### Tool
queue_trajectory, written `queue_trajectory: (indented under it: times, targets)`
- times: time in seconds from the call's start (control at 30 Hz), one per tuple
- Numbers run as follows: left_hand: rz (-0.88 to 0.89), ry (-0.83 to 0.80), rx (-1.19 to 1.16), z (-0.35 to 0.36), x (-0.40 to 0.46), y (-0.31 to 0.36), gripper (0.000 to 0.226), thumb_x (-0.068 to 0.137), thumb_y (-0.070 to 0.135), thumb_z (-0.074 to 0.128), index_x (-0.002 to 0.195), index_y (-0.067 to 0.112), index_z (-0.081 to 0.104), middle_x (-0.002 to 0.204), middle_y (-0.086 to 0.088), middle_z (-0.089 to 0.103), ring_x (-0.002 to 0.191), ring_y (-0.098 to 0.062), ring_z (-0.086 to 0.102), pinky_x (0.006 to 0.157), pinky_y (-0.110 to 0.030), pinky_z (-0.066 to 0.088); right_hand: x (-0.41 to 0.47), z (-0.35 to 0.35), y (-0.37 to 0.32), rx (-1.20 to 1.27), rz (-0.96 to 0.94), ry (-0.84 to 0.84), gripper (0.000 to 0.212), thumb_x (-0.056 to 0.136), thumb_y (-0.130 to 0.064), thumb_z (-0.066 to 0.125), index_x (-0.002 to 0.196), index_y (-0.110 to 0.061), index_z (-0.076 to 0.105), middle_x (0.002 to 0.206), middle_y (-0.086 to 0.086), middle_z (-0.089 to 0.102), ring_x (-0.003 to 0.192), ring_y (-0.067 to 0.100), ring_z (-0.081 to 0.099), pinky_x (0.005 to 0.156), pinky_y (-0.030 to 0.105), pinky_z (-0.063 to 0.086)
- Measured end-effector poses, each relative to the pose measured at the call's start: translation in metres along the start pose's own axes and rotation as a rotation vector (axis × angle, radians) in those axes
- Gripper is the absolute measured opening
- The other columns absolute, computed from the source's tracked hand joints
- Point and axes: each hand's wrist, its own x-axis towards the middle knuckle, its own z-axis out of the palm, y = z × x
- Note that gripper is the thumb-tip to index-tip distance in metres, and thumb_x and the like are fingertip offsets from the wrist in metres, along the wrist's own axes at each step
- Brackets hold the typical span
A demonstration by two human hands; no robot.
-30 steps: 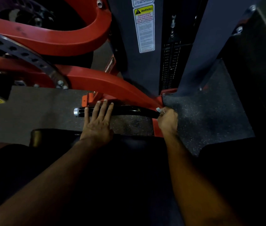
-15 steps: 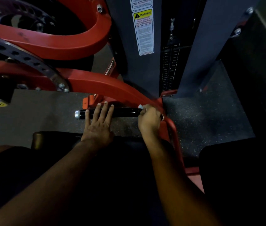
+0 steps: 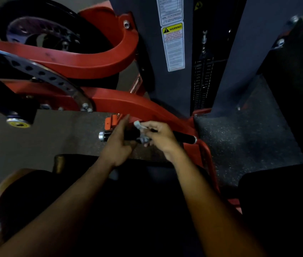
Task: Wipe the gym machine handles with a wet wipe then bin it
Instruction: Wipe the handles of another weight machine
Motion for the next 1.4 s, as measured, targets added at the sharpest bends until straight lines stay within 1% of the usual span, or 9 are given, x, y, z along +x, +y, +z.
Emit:
queue_trajectory:
  times: [0.1,0.27,0.43,0.6,0.7,0.8,0.93,1.13,1.4]
  targets:
    - [-0.091,0.1,-0.341,-0.003,-0.005,0.022,0.051,0.094,0.013,0.068,0.14,0.027,0.051,0.126,-0.004,0.069,0.117,-0.018,0.066,0.099,-0.035,0.053,-0.001,-0.013,-0.008,0.138,0.022,-0.085,0.029,0.092,0.0,0.067,0.121,-0.004,0.066,0.108,0.017,0.066,0.066,0.014,0.066,0.053,0.022,0.053]
    - [-0.177,0.081,-0.507,0.003,-0.008,0.039,0.011,0.095,0.004,0.068,0.102,0.012,0.068,0.083,0.002,0.074,0.079,-0.012,0.069,0.074,-0.03,0.057,0.001,-0.016,-0.013,0.121,-0.028,-0.133,0.015,0.093,0.003,0.064,0.103,-0.006,0.072,0.095,0.01,0.072,0.077,0.016,0.064,0.059,0.024,0.054]
    - [-0.213,0.084,-0.64,0.01,-0.016,0.042,0.016,0.093,0.001,0.068,0.105,0.012,0.069,0.097,-0.011,0.075,0.087,-0.021,0.071,0.079,-0.034,0.059,0.002,-0.015,-0.014,0.076,-0.065,-0.1,0.009,0.091,-0.005,0.07,0.091,-0.013,0.075,0.093,0.008,0.075,0.075,0.028,0.065,0.071,0.04,0.052]
    - [-0.256,0.122,-0.657,0.008,-0.021,0.042,0.011,0.093,-0.001,0.068,0.099,0.008,0.068,0.098,-0.016,0.069,0.091,-0.027,0.064,0.08,-0.034,0.059,0.002,-0.018,-0.015,-0.052,-0.097,-0.06,0.008,0.092,-0.01,0.07,0.094,-0.015,0.075,0.097,0.0,0.075,0.079,0.006,0.068,0.062,0.019,0.05]
    - [-0.247,0.15,-0.6,0.008,-0.02,0.037,0.014,0.09,0.0,0.072,0.09,0.013,0.066,0.092,-0.016,0.067,0.086,-0.026,0.062,0.076,-0.036,0.055,0.002,-0.022,-0.018,-0.002,-0.096,-0.079,0.017,0.094,-0.006,0.067,0.106,-0.016,0.073,0.11,0.004,0.071,0.1,0.017,0.069,0.076,0.026,0.058]
    - [-0.202,0.189,-0.504,0.008,-0.02,0.034,0.022,0.079,0.019,0.085,0.079,0.025,0.064,0.086,-0.026,0.066,0.08,-0.03,0.063,0.075,-0.044,0.052,0.002,-0.022,-0.025,-0.065,-0.12,-0.211,0.027,0.088,-0.017,0.076,0.113,-0.028,0.072,0.118,-0.006,0.069,0.112,0.008,0.064,0.091,0.032,0.057]
    - [-0.154,0.197,-0.505,0.009,-0.02,0.037,0.016,0.086,0.008,0.079,0.083,0.016,0.066,0.083,-0.02,0.07,0.078,-0.026,0.064,0.071,-0.037,0.052,0.003,-0.017,-0.026,-0.127,-0.134,-0.197,0.025,0.086,-0.009,0.077,0.098,-0.03,0.075,0.104,0.005,0.075,0.101,0.022,0.071,0.088,0.047,0.056]
    - [-0.266,0.169,-0.717,0.008,-0.022,0.036,0.012,0.096,0.001,0.063,0.098,0.012,0.069,0.086,0.002,0.073,0.089,-0.023,0.069,0.082,-0.04,0.06,0.0,-0.026,-0.023,-0.02,-0.112,-0.191,0.033,0.089,0.012,0.062,0.109,-0.013,0.071,0.094,-0.001,0.075,0.086,0.005,0.07,0.068,0.015,0.051]
    - [-0.363,0.085,-0.934,0.009,-0.026,0.044,0.015,0.101,0.02,0.058,0.112,0.014,0.066,0.11,-0.005,0.072,0.1,-0.023,0.069,0.091,-0.047,0.058,0.002,-0.021,-0.018,-0.054,-0.186,-0.167,0.03,0.086,0.018,0.057,0.09,-0.009,0.069,0.092,0.0,0.074,0.09,0.011,0.068,0.084,0.024,0.052]
